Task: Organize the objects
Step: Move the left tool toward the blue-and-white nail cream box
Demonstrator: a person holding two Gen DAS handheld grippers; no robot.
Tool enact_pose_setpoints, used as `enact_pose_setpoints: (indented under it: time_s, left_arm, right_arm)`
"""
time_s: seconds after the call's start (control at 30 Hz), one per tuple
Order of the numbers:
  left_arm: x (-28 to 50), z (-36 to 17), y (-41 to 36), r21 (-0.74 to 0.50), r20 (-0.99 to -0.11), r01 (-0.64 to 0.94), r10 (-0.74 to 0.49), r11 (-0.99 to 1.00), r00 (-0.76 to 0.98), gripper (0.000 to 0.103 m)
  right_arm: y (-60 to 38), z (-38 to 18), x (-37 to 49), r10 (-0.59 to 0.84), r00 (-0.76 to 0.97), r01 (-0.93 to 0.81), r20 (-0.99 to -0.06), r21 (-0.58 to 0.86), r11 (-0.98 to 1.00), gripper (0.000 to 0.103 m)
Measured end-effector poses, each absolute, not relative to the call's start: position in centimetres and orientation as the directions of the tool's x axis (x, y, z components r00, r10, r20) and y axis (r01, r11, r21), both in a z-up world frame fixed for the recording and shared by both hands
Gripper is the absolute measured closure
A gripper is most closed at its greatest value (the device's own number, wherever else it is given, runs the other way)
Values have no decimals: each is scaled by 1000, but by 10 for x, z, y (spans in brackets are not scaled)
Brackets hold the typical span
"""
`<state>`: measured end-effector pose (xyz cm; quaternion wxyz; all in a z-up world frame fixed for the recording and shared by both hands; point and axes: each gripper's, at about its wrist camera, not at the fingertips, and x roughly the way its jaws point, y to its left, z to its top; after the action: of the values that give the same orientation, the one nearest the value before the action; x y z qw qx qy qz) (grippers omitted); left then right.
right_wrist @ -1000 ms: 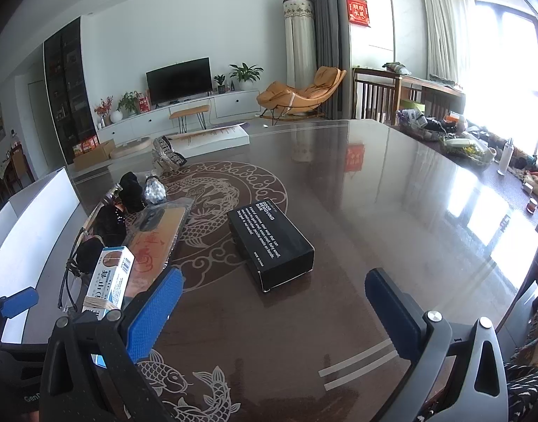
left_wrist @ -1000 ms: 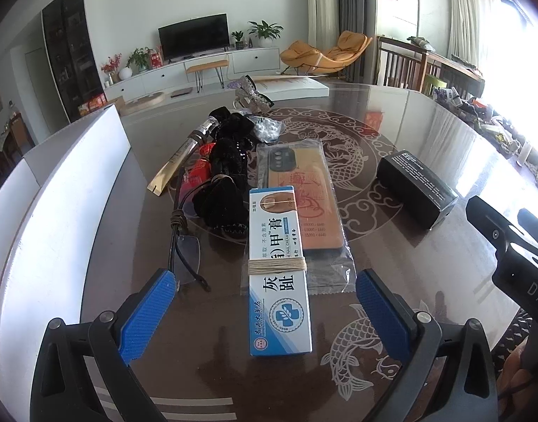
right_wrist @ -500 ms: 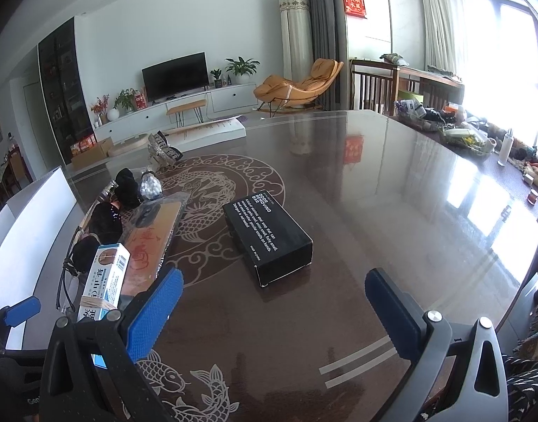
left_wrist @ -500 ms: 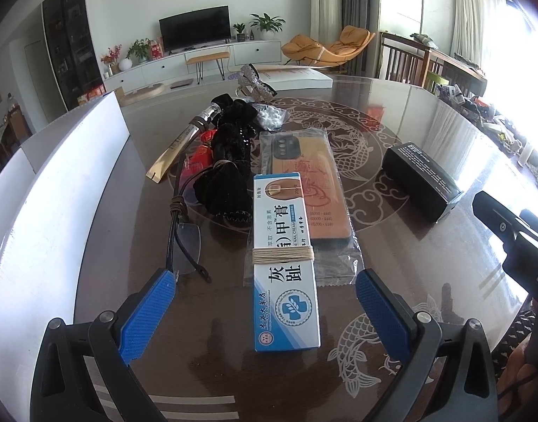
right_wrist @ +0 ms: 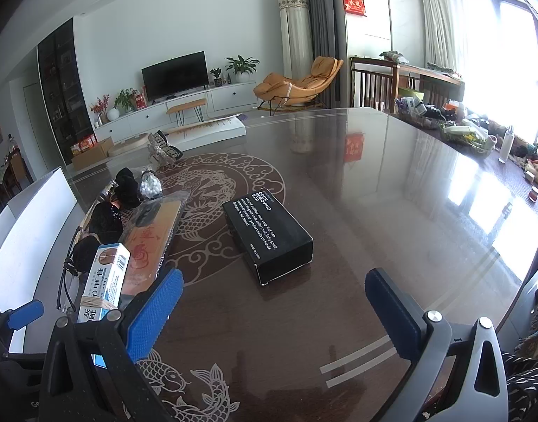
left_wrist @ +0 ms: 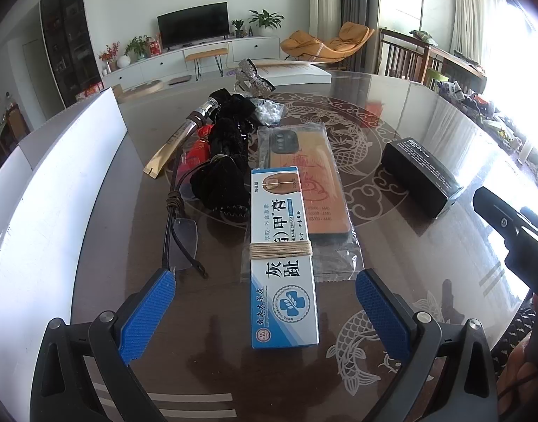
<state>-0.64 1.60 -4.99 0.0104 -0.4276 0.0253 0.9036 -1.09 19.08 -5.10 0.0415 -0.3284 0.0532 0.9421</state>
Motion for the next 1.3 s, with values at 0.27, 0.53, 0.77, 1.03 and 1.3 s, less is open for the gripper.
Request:
enact_pose_setpoints:
  time_s: [0.27, 0.53, 0.77, 1.03, 1.3]
  left_arm:
    - [-7, -52, 16, 32, -777, -39, 0, -999, -629, 0]
    - [-6, -54, 15, 33, -782, -39, -2, -999, -623, 0]
    - [-7, -55, 14, 36, -787, -37, -5, -999, -617, 0]
    - [3, -57, 3, 63, -796, -43, -24, -997, -605, 0]
    - [6, -62, -5, 79, -809, -31, -46, -996, -587, 0]
  right_arm:
    - [191, -52, -12, 40, -779, -112, -626, 76, -991, 0]
    - [191, -54, -12, 37, -775, -112, -631, 79, -991, 0]
    - [192, -55, -13, 34, -770, -113, -637, 83, -990, 0]
    - [189, -77, -29, 25, -680, -111, -733, 69, -991, 0]
    - [171, -100, -40, 39, -600, -57, -799, -5, -998, 0]
